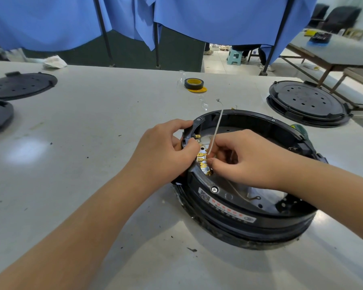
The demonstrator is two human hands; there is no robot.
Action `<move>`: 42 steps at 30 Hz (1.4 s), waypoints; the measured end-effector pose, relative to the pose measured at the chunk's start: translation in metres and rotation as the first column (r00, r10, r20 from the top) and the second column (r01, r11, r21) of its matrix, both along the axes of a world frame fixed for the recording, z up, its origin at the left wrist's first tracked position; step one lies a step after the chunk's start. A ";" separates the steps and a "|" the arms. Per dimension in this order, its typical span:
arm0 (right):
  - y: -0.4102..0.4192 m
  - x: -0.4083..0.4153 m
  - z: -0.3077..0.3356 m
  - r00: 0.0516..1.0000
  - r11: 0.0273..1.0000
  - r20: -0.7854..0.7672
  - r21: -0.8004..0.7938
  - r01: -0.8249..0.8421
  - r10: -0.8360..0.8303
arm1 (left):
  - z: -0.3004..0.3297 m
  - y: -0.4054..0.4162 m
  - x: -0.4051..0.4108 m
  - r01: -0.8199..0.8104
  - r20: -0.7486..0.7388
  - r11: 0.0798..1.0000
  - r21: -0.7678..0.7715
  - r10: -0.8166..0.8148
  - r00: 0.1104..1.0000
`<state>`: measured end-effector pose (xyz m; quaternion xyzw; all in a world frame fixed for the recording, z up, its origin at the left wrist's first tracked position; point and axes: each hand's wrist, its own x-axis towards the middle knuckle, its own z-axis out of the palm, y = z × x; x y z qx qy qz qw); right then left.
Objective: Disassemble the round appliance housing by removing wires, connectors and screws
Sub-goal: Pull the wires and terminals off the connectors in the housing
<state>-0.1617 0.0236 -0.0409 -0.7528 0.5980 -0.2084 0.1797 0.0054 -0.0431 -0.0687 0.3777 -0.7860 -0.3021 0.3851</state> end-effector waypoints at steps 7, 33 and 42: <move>-0.002 -0.002 0.002 0.998 0.997 -0.021 -0.053 -0.058 0.057 | 0.000 0.000 -0.001 -0.006 -0.001 1.000 -0.001 0.006 1.000; 0.001 0.002 -0.001 0.999 0.999 -0.032 -0.036 0.002 -0.003 | 0.001 0.000 0.000 -0.015 0.009 1.000 -0.015 0.015 1.000; 0.000 -0.027 0.002 0.996 0.992 -0.050 -0.102 0.070 -0.076 | 0.000 0.001 0.002 -0.001 -0.001 1.000 0.001 0.001 1.000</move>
